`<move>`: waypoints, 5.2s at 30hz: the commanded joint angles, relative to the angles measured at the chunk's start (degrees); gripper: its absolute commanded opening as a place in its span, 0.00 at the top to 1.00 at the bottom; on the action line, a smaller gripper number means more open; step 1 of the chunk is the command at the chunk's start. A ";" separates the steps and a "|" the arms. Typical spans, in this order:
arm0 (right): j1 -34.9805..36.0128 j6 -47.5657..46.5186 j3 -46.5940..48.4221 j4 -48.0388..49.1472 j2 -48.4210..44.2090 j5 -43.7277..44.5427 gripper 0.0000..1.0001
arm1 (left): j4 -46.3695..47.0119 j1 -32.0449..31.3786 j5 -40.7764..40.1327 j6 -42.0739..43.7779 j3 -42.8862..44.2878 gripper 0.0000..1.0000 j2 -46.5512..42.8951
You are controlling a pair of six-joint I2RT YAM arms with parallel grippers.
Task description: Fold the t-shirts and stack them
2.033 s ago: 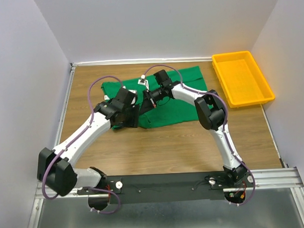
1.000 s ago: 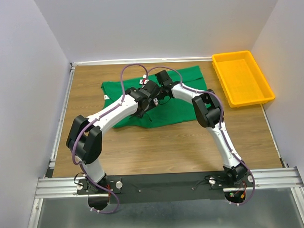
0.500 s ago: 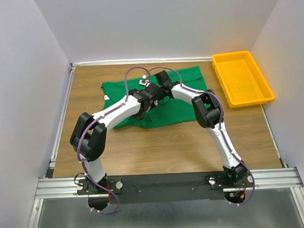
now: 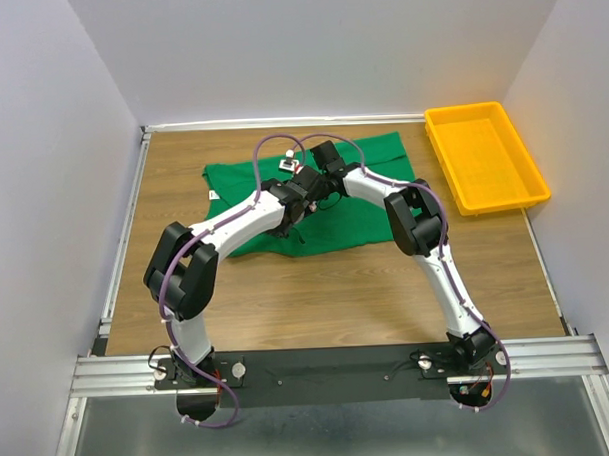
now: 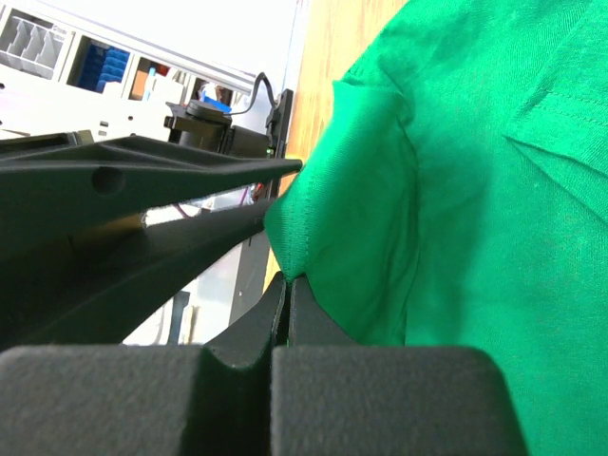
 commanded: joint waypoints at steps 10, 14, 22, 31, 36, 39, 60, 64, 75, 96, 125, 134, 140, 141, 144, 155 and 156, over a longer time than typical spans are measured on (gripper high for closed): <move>-0.22 0.14 0.12 -0.30 0.01 -6.59 0.99 | -0.12 -0.42 -4.19 -0.21 1.77 0.89 -0.83; -0.31 0.14 -0.14 -0.30 -0.25 -6.59 0.99 | 0.49 -0.42 -4.37 0.14 1.07 1.00 -0.91; -0.31 0.05 -0.32 -0.30 -0.69 -6.50 0.99 | 0.67 -0.33 -4.80 -0.30 0.37 1.00 -2.14; -0.31 0.49 0.12 -0.30 -0.87 -7.29 0.99 | 2.42 -0.77 -1.47 1.11 -1.39 0.79 -4.86; -0.31 0.67 0.65 -0.21 -0.69 -7.55 1.00 | 3.04 -0.86 0.91 2.07 -2.00 0.77 -5.75; -0.31 0.75 0.74 -0.21 -0.69 -7.55 0.99 | 3.39 -1.12 1.87 2.69 -2.18 0.64 -6.53; -0.31 0.76 0.21 -0.21 -1.05 -7.99 0.99 | 7.43 -1.56 -0.68 4.89 -2.88 0.61 -2.50; -0.31 0.67 0.12 -0.21 -1.05 -7.99 0.99 | 8.05 -1.56 -1.20 4.80 -3.67 0.61 -2.58; -0.22 0.58 -0.32 -0.21 -1.13 -8.08 0.99 | 7.96 -1.56 -5.33 4.80 -3.94 0.66 -2.94; -0.22 0.23 -1.72 -0.30 -1.84 -8.43 0.99 | 10.51 -1.56 -3.57 6.12 -5.17 0.83 -1.79; -0.22 -0.21 -2.16 -0.30 -3.24 -9.05 0.99 | 11.47 -1.56 -1.38 5.33 -10.09 0.66 -8.38; -0.22 -1.35 -3.74 -0.39 -5.17 -8.52 0.99 | 11.65 -1.21 -1.11 1.82 -8.86 0.60 -9.43; -0.22 -2.93 -5.33 -0.39 -6.05 -7.29 0.99 | 11.39 4.23 7.90 -9.33 -4.38 0.39 -17.69; -0.13 -3.20 -5.41 -0.47 -6.32 -7.12 0.99 | 11.82 7.72 10.29 -10.92 -4.55 0.36 -18.66; -0.04 -4.16 -6.38 -0.47 -7.11 -6.15 0.99 | 16.21 14.85 23.20 -16.98 -9.63 0.37 -24.19; 0.48 -9.00 -9.19 -0.74 -10.54 -3.25 1.00 | 36.50 31.66 57.50 -33.16 -36.53 0.53 -38.44; 0.66 -9.09 -9.19 -0.74 -10.63 -3.25 0.99 | 37.66 31.66 58.03 -33.95 -37.59 0.53 -38.70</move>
